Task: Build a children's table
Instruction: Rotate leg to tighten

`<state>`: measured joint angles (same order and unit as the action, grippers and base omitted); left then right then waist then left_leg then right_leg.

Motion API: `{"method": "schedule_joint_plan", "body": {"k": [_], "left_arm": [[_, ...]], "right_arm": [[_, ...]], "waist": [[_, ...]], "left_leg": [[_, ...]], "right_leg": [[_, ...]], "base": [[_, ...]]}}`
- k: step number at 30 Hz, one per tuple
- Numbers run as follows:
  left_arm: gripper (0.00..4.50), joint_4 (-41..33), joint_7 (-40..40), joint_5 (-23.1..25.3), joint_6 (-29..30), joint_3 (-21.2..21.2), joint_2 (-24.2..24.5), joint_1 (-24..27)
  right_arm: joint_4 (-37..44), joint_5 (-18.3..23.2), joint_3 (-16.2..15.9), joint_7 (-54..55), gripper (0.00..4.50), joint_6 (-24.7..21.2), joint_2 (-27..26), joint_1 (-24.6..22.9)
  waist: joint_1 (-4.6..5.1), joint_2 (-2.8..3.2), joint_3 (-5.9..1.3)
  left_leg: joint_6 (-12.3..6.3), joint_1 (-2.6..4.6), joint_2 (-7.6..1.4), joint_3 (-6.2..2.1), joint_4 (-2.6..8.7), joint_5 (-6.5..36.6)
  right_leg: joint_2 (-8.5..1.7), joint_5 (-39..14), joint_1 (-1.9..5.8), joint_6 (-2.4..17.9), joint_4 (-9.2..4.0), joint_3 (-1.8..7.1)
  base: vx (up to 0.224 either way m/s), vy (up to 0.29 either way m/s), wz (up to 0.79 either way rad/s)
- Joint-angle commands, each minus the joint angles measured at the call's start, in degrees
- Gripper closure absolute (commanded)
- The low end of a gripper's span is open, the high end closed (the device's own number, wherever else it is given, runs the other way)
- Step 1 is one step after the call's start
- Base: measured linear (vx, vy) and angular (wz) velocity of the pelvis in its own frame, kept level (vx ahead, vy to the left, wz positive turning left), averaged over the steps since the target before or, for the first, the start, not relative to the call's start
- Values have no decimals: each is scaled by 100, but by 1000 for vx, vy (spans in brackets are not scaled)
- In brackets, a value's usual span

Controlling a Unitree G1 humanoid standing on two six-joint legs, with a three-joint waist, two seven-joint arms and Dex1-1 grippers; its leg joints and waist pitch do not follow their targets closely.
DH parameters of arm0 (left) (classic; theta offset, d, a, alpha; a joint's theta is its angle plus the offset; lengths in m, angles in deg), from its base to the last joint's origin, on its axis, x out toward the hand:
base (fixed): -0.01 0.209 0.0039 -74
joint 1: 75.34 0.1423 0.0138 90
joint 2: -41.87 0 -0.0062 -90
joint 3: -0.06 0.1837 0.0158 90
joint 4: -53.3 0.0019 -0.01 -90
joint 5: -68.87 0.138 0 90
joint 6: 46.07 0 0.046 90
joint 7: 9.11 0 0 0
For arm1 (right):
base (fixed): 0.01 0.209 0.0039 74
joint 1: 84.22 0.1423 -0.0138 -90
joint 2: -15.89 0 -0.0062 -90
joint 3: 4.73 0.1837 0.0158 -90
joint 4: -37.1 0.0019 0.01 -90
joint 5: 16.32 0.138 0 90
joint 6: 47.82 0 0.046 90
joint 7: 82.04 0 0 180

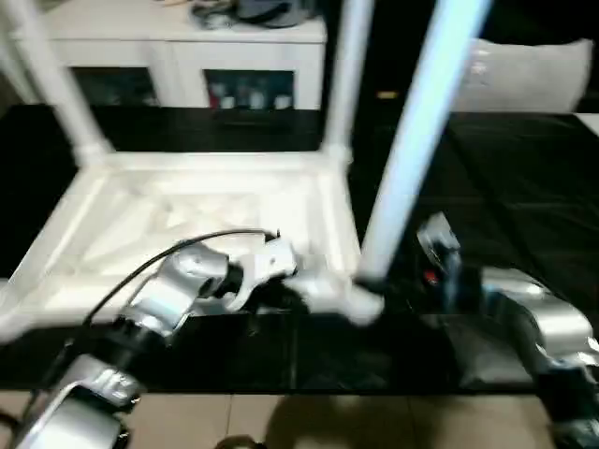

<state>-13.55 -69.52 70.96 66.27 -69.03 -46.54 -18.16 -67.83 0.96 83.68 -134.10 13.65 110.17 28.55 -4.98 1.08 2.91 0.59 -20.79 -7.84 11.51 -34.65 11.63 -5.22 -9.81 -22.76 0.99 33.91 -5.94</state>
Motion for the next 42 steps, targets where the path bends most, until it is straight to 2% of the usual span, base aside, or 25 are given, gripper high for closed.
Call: {"method": "schedule_joint_plan", "body": {"k": [1,2,4,5,7,9,11,12,15,16,20,21,25,26,27,30,31,34,37,39,41,42], "left_arm": [[450,64,572,-104,316,22,-458,-120],[450,240,1061,-108,437,-156,-741,-230],[450,340,1431,-107,532,-303,-956,-305],[450,449,1715,-60,528,-368,-1091,-370],[450,518,1897,-28,504,-408,-1188,-408],[450,582,2122,49,506,-442,-1329,-450],[450,544,2094,66,549,-440,-1349,-437],[450,511,2075,78,566,-431,-1328,-425],[450,485,1973,49,480,-416,-1225,-393],[450,475,1911,20,458,-398,-1169,-379],[450,384,1545,-12,289,-269,-957,-282],[450,377,1439,-10,229,-247,-888,-264],[450,346,918,21,-73,-117,-567,-199],[450,326,664,18,-198,-47,-404,-182],[450,317,518,13,-331,-7,-330,-175],[450,255,15,-23,-539,137,-80,-151],[450,255,15,-23,-539,137,-80,-151],[450,123,-577,-82,-988,314,194,-76],[450,99,-954,-100,-1341,416,353,-42],[450,52,-1248,-113,-1473,495,484,-27],[450,-3,-1443,-142,-1469,530,561,-19],[450,-31,-1528,-158,-1482,550,599,-13]], "right_arm": [[-321,-151,-24,901,236,-173,-326,223],[-614,-335,142,1669,236,-141,-583,388],[-800,-444,254,2200,236,-103,-764,483],[-852,-506,253,2342,236,125,-840,488],[-886,-528,278,2404,236,272,-902,490],[-941,-480,376,2443,175,426,-1017,498],[-874,-349,486,2340,175,402,-1088,486],[-777,-294,497,2221,154,408,-1095,455],[-670,-240,478,2099,128,424,-1020,384],[-647,-210,460,2025,128,477,-962,355],[-591,-212,431,1755,82,549,-720,267],[-560,-207,416,1595,82,553,-620,240],[-446,-206,357,940,47,588,-162,179],[-395,-245,225,581,39,564,118,156],[-335,-223,150,339,39,539,248,128],[-67,-87,-52,-441,39,520,609,14],[-67,-87,-52,-441,39,520,609,14],[78,18,-241,-1138,39,637,888,-87],[165,167,-376,-1559,73,487,1032,-138],[303,269,-487,-1830,76,377,1117,-204],[390,306,-531,-1988,111,311,1139,-254],[421,327,-557,-2060,111,294,1146,-277]], "waist": [[42,-67,-294],[93,-58,-302],[163,-66,-317],[169,-65,-335],[157,-70,-346],[125,-57,-362],[103,-50,-376],[96,-37,-379],[88,-28,-377],[89,-10,-368],[88,-19,-361],[86,-5,-363],[70,-16,-374],[59,-19,-370],[64,-47,-367],[-1,-23,-360],[-38,-51,-363],[-90,-25,-362],[-174,-53,-362],[-213,-46,-356],[-244,-43,-355],[-271,-41,-362]], "left_leg": [[195,82,-552,-384,477,1747],[196,56,-557,-393,484,1769],[166,54,-539,-373,467,1725],[79,30,-528,-354,462,1590],[-76,35,-518,-313,448,1407],[-208,22,-520,-298,437,1186],[-355,4,-533,-290,430,950],[-386,0,-535,-291,429,902],[-443,3,-547,-291,429,859],[-419,12,-556,-294,439,963],[-355,9,-550,-302,447,1108],[-346,10,-553,-305,448,1108],[-393,7,-558,-297,438,1053],[-415,8,-558,-298,436,1008],[-434,3,-561,-290,436,1002],[-475,30,-581,-279,432,1008],[-499,31,-590,-284,433,983],[-479,41,-623,-277,437,977],[-453,61,-622,-267,435,991],[-419,57,-640,-268,448,1019],[-368,68,-648,-272,456,1050],[-337,71,-655,-272,455,1039]], "right_leg": [[-572,-3178,207,699,-609,316],[-572,-3056,222,702,-595,319],[-575,-2827,214,780,-601,332],[-576,-2609,238,815,-589,348],[-554,-2260,235,897,-572,365],[-552,-1932,258,993,-536,371],[-541,-1500,289,1142,-483,370],[-543,-1444,294,1167,-474,364],[-536,-1395,298,1206,-467,353],[-532,-1485,291,1187,-480,351],[-547,-1737,300,1111,-503,354],[-549,-1736,300,1109,-502,354],[-542,-1556,303,1150,-474,361],[-539,-1511,300,1181,-466,355],[-536,-1518,304,1175,-468,357],[-543,-1602,284,1137,-464,372],[-548,-1615,289,1138,-453,367],[-550,-1580,267,1178,-441,372],[-551,-1582,255,1214,-436,369],[-561,-1643,256,1163,-433,383],[-567,-1707,245,1141,-435,384],[-577,-1693,243,1139,-427,392]], "base": [[0,0,0],[0,0,0],[0,0,0],[0,0,0],[0,0,0],[0,0,0],[0,0,0],[0,0,0],[0,0,0],[0,0,0],[0,0,0],[0,0,0],[0,0,0],[0,0,0],[0,0,0],[0,0,0],[0,0,0],[0,0,0],[0,0,0],[0,0,0],[0,0,0],[0,0,0]]}}
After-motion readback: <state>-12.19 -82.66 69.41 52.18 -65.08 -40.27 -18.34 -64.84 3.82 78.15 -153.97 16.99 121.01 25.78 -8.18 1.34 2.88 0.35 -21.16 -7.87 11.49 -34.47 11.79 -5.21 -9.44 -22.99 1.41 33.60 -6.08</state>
